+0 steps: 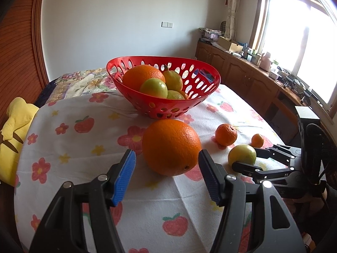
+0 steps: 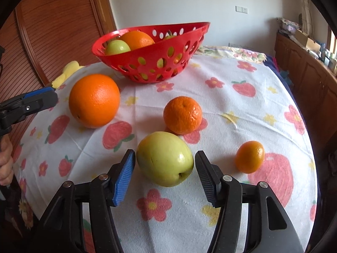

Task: Organize fruits
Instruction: 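Reach the left gripper to the large orange while the right gripper reaches the yellow-green apple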

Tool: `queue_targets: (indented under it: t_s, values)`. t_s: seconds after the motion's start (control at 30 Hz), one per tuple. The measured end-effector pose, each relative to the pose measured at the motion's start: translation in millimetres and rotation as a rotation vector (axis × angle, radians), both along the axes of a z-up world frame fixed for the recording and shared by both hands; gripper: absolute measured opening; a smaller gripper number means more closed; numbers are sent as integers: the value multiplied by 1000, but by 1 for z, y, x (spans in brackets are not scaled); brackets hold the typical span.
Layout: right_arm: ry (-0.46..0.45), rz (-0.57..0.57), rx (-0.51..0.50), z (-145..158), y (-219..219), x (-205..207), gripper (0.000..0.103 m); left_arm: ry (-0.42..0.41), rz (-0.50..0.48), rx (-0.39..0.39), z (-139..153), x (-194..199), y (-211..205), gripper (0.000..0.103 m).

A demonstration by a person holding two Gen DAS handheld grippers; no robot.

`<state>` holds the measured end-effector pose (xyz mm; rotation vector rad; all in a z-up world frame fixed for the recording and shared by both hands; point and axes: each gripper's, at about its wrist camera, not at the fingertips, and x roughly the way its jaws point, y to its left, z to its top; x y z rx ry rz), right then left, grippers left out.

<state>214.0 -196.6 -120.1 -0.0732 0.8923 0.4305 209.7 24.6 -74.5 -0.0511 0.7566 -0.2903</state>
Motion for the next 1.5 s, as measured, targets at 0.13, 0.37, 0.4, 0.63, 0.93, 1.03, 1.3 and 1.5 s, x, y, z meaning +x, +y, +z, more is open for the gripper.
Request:
queue_targets:
  t_s: [0.13, 0.37, 0.4, 0.63, 0.93, 1.03, 1.3, 1.5]
  values:
    - [16, -5, -1, -5, 0, 2, 61, 4, -9, 3, 0, -1, -3, 62]
    - [14, -3, 5, -8, 1, 2, 60, 9, -10, 9, 0, 0, -5, 62]
    - [12, 5, -1, -10, 2, 2, 56, 10, -10, 10, 0, 0, -5, 62]
    - [-8, 17, 1, -13, 2, -1, 54, 20, -8, 19, -1, 6, -8, 63]
    - [-21, 27, -2, -14, 2, -4, 54, 5, -19, 33, 4, 19, -18, 69]
    - [-23, 25, -1, -15, 2, -4, 54, 7, -20, 40, 5, 25, -22, 71]
    - [-24, 25, -1, -15, 1, -4, 54, 51, -7, 68, -5, 43, -29, 71]
    - [-25, 25, 1, -15, 2, -4, 54, 81, 3, 84, -13, 52, -32, 77]
